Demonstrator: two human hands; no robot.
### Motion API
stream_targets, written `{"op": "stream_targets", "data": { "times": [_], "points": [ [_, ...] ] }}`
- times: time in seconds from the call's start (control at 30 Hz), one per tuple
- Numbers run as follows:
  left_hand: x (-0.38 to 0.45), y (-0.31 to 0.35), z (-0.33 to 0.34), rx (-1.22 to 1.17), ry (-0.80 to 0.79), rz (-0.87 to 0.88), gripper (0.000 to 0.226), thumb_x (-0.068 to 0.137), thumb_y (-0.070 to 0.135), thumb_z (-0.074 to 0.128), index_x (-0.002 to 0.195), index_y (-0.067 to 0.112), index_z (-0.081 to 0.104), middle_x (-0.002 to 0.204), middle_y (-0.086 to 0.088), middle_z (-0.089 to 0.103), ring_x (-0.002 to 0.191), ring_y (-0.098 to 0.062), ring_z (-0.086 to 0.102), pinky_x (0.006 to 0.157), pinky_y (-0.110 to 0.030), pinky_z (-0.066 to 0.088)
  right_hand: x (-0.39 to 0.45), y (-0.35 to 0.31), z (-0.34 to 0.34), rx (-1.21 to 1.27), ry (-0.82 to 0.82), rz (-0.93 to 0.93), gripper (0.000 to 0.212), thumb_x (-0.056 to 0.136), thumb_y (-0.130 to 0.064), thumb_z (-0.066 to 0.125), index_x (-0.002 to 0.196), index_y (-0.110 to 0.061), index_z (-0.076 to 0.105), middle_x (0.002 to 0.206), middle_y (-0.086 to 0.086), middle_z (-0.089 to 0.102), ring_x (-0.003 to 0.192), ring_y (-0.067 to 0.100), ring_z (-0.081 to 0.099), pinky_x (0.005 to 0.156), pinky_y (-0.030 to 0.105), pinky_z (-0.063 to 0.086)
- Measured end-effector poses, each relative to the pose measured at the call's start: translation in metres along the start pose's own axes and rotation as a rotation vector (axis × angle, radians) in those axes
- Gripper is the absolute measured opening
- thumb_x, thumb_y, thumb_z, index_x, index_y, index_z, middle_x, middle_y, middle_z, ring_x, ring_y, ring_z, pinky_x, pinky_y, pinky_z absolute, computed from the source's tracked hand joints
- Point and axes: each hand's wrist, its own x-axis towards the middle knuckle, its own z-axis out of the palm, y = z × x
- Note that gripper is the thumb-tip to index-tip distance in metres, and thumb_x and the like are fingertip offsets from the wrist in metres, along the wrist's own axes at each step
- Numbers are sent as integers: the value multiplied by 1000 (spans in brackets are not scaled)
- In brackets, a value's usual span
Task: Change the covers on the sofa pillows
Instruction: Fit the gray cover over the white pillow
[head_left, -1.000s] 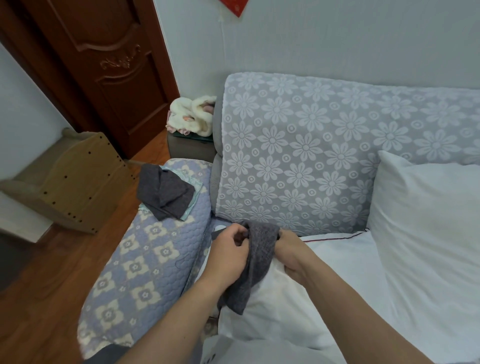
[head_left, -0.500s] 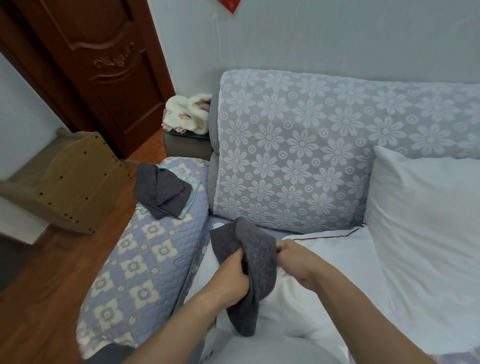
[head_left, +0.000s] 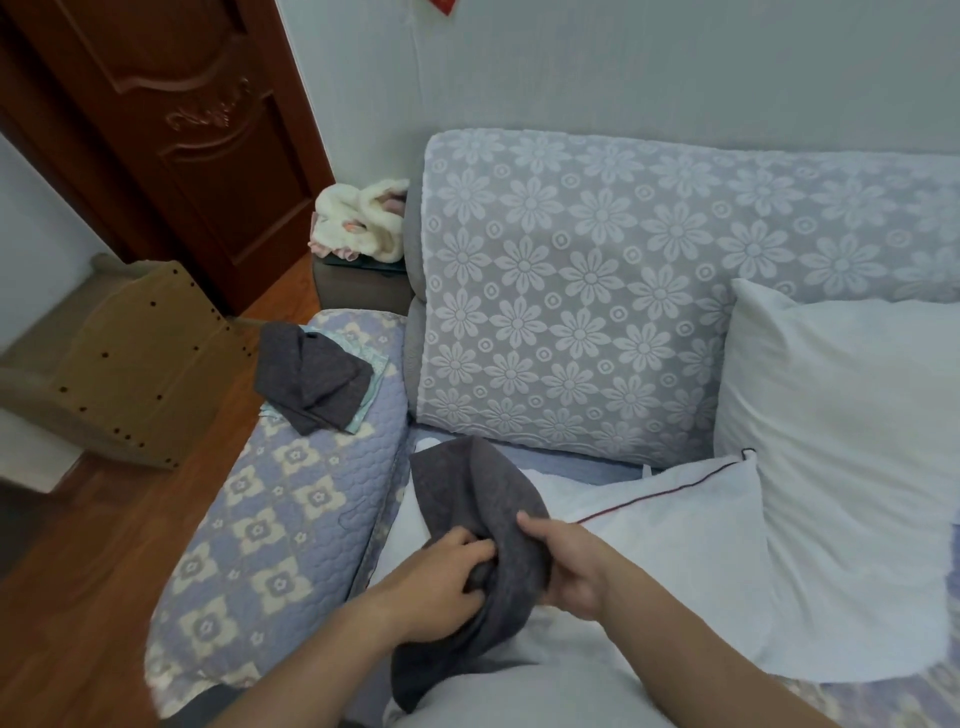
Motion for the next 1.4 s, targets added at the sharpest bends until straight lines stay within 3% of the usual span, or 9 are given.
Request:
{"op": "stream_targets", "data": {
  "times": [0.17,0.27,0.4,0.53,0.63,0.9,1.07,1.23,1.4],
  "points": [
    [-7,-11,41,-293,342,-213,46,89,36,68,130,43,48,127,12,50,118,-9,53,102,-26,43,14,-2,-6,-51,273,-224,27,92,-7,62,118,-3,65,104,14,75,95,31,71,72,41,59],
    [-11,-15,57,-457,410,-348,58,77,43,80,120,31,42,117,8,48,104,-8,54,81,-14,41,3,0,-8,231,172,-260,34,83,0,59,115,7,66,111,21,72,103,34,67,82,40,55],
    [-15,-26,62,-359,389,-295,35,83,22,71,108,23,48,114,4,51,95,-6,49,78,-4,36,-15,3,-16,498,-30,-341,46,83,0,54,126,17,57,133,28,60,113,34,59,112,45,41],
    [-23,-39,56,-221,245,-187,28,88,16,61,115,20,63,111,8,55,103,-11,56,83,-15,41,-28,-1,-27,535,-107,-254,23,91,-15,54,93,1,71,112,21,68,97,32,66,95,43,49],
    [-26,-50,48,34,188,-211,19,83,10,49,85,28,54,98,4,67,96,-21,65,72,-29,43,-33,6,-36,559,-60,-88,46,98,-36,54,114,5,67,120,24,67,104,36,67,96,49,50],
    [-23,-20,-16,-249,855,-192,21,86,-3,59,75,15,60,66,5,58,59,-12,52,53,-30,36,-50,-8,-63,361,70,41,38,88,-3,55,123,10,61,113,23,70,92,34,71,75,41,62],
    [-4,-6,-45,-132,660,-48,18,83,11,51,68,19,47,63,4,56,60,-20,53,54,-37,40,-67,-60,-50,519,19,-343,41,85,-5,54,125,6,60,109,22,72,87,31,75,71,42,63],
    [23,-14,-33,-296,564,-404,24,89,9,48,67,19,51,70,-4,62,72,-31,58,59,-37,43,-135,-95,-60,560,75,-1056,31,77,-7,68,107,-14,63,107,11,68,97,22,69,89,36,58],
    [49,-35,-54,-489,617,-541,19,95,13,53,84,7,67,85,-12,67,85,-33,62,64,-36,41,-121,22,-141,657,219,-759,41,75,11,36,89,-1,73,116,21,66,97,28,70,81,34,60]
  ]
}}
